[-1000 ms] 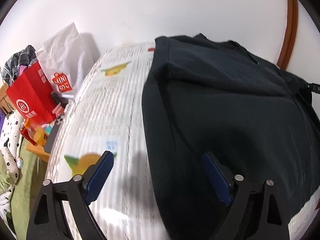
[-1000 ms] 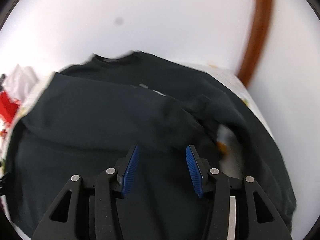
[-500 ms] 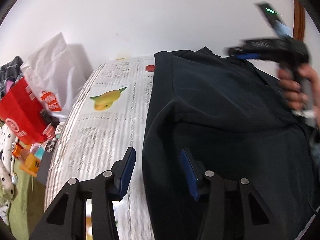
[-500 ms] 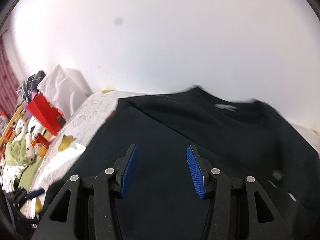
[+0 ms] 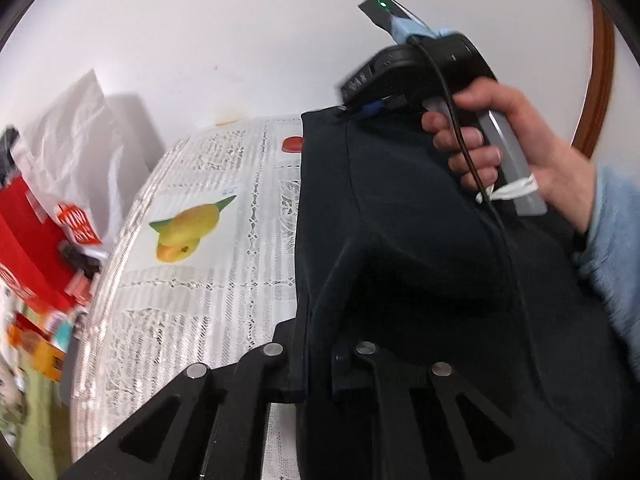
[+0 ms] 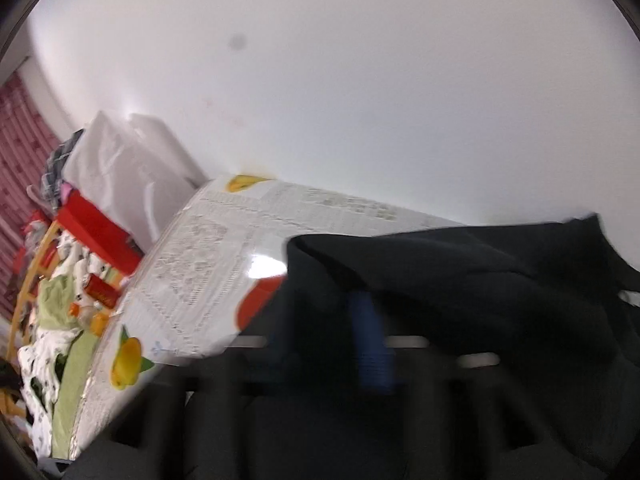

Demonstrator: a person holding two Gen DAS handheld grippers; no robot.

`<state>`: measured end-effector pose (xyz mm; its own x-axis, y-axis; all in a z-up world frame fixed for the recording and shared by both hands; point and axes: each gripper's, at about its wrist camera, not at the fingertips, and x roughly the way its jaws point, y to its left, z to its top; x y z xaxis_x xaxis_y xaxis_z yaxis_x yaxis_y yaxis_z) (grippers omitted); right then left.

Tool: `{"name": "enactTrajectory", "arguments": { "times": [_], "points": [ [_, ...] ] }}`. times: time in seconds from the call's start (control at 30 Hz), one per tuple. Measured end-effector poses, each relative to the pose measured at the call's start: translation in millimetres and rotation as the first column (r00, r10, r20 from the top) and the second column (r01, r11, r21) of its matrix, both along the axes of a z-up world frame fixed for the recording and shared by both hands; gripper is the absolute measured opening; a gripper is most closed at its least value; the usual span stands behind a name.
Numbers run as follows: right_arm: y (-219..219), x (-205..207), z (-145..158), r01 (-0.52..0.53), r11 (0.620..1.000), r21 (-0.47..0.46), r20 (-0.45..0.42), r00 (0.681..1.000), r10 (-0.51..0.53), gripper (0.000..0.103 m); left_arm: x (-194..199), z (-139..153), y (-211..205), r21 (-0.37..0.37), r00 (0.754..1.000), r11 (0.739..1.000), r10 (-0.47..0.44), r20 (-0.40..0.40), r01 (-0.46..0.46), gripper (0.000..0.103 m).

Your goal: Fold small clothes

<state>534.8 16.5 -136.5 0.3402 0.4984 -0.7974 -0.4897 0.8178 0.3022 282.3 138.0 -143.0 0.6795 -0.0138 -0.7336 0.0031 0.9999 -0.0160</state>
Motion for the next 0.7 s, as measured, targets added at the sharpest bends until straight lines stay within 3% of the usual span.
{"name": "enactTrajectory", "arguments": {
  "times": [0.2,0.3,0.4,0.47,0.53,0.63,0.7],
  "points": [
    [1.4,-6.2,35.7,-0.020,0.987,0.156,0.072,0.997,0.009,0.008,-9.1,3.4,31.6,-0.171,0.998,0.984,0.055,0.007,-0.053,0.007],
    [25.2,-2.0,22.8,-0.021,0.995,0.098,0.072,0.997,0.014,0.008,-7.2,-3.5,37.2,-0.190,0.997,0.979,0.067,-0.026,-0.071,0.007],
    [47.1,5.0,-9.4,0.005,1.000,-0.001,0.029,1.000,-0.005,0.008,-5.9,-8.9,40.3,-0.196,0.995,0.977,0.079,-0.056,-0.088,0.007],
    [51.0,1.2,-15.6,0.007,0.999,-0.040,0.049,0.999,-0.005,0.008,-5.5,-8.8,39.9,-0.191,0.995,0.978,0.078,-0.060,-0.088,0.010],
    [50.9,-4.2,-10.4,0.003,0.999,-0.047,0.062,0.998,-0.001,0.015,-7.3,-5.8,38.8,-0.179,0.995,0.980,0.078,-0.064,-0.088,0.012],
    [31.7,-14.9,9.1,0.004,1.000,-0.018,0.039,0.999,-0.003,0.030,-13.0,6.3,39.3,-0.179,0.997,0.981,0.076,-0.028,-0.079,0.032],
    [6.5,-31.8,27.0,0.022,1.000,-0.013,0.067,0.998,-0.021,0.037,-15.1,17.1,38.4,-0.179,0.997,0.981,0.073,0.016,-0.069,0.038]
  ]
}}
